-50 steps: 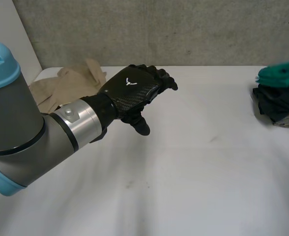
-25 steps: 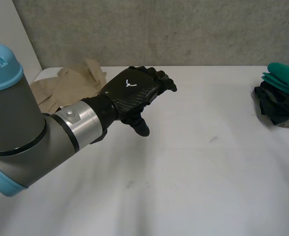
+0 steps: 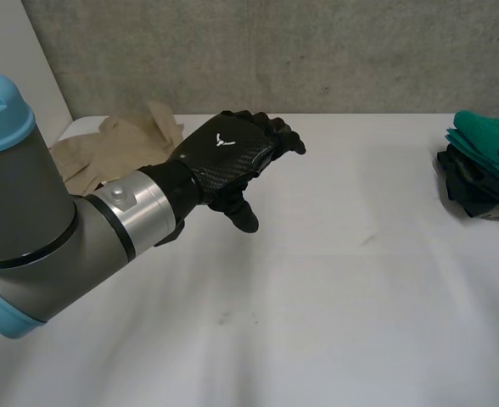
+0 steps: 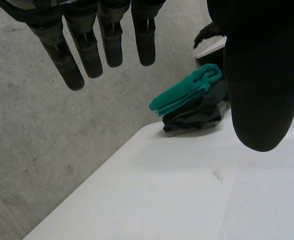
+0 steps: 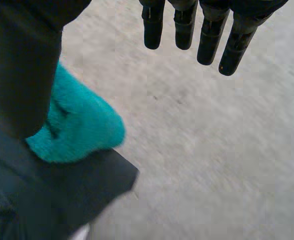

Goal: Fold the laundry.

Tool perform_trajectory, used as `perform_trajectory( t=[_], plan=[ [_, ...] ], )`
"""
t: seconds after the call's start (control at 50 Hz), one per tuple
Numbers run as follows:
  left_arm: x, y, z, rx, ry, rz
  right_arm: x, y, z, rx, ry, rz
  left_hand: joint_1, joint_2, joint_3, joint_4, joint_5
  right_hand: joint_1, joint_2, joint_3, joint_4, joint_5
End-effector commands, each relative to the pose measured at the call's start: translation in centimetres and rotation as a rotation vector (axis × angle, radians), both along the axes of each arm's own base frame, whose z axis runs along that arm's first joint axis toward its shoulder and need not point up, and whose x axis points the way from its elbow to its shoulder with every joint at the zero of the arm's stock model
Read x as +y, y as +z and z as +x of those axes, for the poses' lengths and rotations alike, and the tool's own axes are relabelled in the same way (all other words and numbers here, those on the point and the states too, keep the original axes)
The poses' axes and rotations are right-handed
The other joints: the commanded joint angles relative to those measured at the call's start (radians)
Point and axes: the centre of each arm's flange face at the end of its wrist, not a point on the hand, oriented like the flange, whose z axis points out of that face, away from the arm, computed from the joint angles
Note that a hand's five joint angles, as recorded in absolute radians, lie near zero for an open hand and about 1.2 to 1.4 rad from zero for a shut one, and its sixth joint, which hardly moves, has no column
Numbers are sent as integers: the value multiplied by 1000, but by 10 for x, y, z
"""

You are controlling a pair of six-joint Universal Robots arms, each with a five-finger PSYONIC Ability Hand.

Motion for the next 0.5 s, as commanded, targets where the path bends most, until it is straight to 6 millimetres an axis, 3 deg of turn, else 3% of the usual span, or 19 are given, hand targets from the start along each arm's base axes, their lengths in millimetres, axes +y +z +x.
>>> perform_trajectory(
  t=[0.02, 0.08, 0.14, 0.18, 0.22, 0.24, 0.26, 0.3, 0.34, 0.4, 0.42, 0.48, 0.5],
  plan=[
    [1, 5, 1, 8, 1, -13, 34, 28, -78, -16, -270, 67, -34, -1, -6, 4, 14, -28, -47, -41, -64, -63],
    [0, 7, 1, 14, 3, -15, 38, 40, -102, 34, -365, 48, -34, -1, -6, 4, 14, -28, -47, -41, -64, -63],
    [-1, 12, 2, 29, 10, -12, 38, 67, -124, 140, -512, -14, -34, -1, -6, 4, 14, -28, -47, -41, -64, -63],
    [-2, 14, 3, 40, 18, -10, 36, 87, -130, 193, -607, -79, -34, -1, -6, 4, 14, -28, -47, -41, -64, -63],
    [-8, 19, 7, 58, 44, -15, 32, 104, -122, 203, -616, -148, -34, -1, -6, 4, 14, -28, -47, -41, -64, -63],
    [-10, 21, 9, 64, 56, -21, 28, 115, -108, 200, -591, -198, -34, -1, -6, 4, 14, -28, -47, -41, -64, -63],
    [-13, 23, 11, 70, 70, -24, 24, 135, -79, 177, -519, -284, -37, -4, -9, 1, 11, -28, -47, -41, -64, -63],
    [-24, 30, 17, 96, 125, -52, 24, 155, -48, 132, -440, -370, -46, -12, -17, -8, 2, -28, -47, -41, -64, -63],
    [-36, 36, 24, 119, 182, -81, 31, 171, -4, 43, -314, -452, -55, -21, -26, -17, -7, -28, -47, -41, -64, -63],
    [-63, 45, 43, 155, 332, -148, 48, 182, 38, -29, -187, -509, -60, -27, -32, -23, -13, -28, -47, -41, -64, -63],
    [-70, 45, 47, 159, 370, -161, 59, 183, 68, -66, -88, -524, -78, -45, -49, -40, -30, -28, -47, -41, -64, -63],
    [-101, 43, 67, 175, 500, -195, 74, 169, 117, -111, 85, -499, -113, -80, -85, -75, -66, -28, -47, -41, -64, -63],
    [-111, 37, 73, 167, 529, -193, 85, 154, 151, -119, 206, -465, -113, -80, -85, -75, -66, -28, -47, -41, -64, -63]
  ],
)
